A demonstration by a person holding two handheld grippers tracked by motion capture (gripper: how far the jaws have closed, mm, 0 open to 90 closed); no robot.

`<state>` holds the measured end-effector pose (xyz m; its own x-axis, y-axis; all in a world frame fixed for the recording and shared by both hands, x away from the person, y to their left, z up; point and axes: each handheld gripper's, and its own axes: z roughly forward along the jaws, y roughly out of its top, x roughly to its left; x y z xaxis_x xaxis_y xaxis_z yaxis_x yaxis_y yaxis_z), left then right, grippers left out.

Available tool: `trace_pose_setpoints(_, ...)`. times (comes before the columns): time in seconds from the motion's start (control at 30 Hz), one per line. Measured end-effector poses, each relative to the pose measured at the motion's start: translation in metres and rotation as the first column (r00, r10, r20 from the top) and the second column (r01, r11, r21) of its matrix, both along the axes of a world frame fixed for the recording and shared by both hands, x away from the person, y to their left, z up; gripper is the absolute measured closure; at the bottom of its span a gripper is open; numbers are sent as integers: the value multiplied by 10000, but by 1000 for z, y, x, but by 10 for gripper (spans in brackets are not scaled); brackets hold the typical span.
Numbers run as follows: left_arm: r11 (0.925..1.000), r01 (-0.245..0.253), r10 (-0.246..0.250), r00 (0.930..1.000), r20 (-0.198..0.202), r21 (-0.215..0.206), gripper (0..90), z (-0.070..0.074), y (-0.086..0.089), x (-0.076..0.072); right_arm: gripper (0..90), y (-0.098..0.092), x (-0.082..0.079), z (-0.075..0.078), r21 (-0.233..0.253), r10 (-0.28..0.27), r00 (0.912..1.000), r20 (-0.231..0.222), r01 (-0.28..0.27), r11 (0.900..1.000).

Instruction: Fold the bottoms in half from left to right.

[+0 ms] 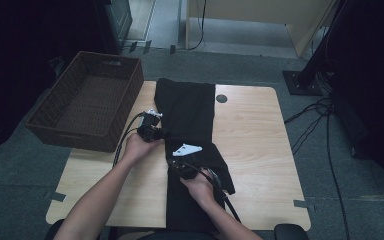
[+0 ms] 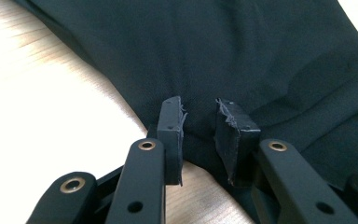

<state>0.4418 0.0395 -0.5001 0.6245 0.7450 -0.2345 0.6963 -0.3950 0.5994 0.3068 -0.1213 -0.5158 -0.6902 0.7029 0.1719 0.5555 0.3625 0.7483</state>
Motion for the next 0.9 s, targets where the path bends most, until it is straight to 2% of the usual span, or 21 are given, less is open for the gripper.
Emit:
trace_pose_setpoints(0.17, 10000, 93, -94, 9999, -36, -32, 708, 0, 1, 0, 874, 19, -3, -1, 55, 215, 9995, 246, -217, 9997)
trace_pose_setpoints(0.23, 9999, 110, -110, 9999, -25, -43, 704, 0, 1, 0, 760, 24, -2, -4, 551, 712, 9971, -257, -697, 9960)
trace_pose_setpoints(0.27, 9999, 130, -130, 9999, -22, -48, 703, 0, 1, 0, 731, 26, -3, -3, 617, 704, 9969, -354, -681, 9958)
trace_pose_setpoints(0.37, 9999, 127, -127, 9999, -25, -68, 695, 0, 1, -1, 682, 18, -5, 7, 828, 581, 9983, -10, -578, 9949)
trace_pose_setpoints(0.5, 9998, 193, -193, 9998, 40, -63, 690, 0, 2, -2, 627, -11, 5, 23, 1015, 28, 9993, 362, -64, 9948)
trace_pose_setpoints(0.6, 9996, 249, -249, 9997, -14, -99, 689, 0, 4, -2, 562, -35, 11, 26, 779, -344, 9990, 285, 321, 9964)
trace_pose_setpoints(0.7, 9997, 211, -211, 9998, -17, -127, 689, -1, 4, -2, 530, -52, 12, 19, 422, -587, 9981, 184, 579, 9974)
trace_pose_setpoints(0.9, 9997, 245, -245, 9997, 66, -10, 688, 0, 3, -3, 502, -53, 6, 4, -278, -455, 9989, 95, 457, 9986)
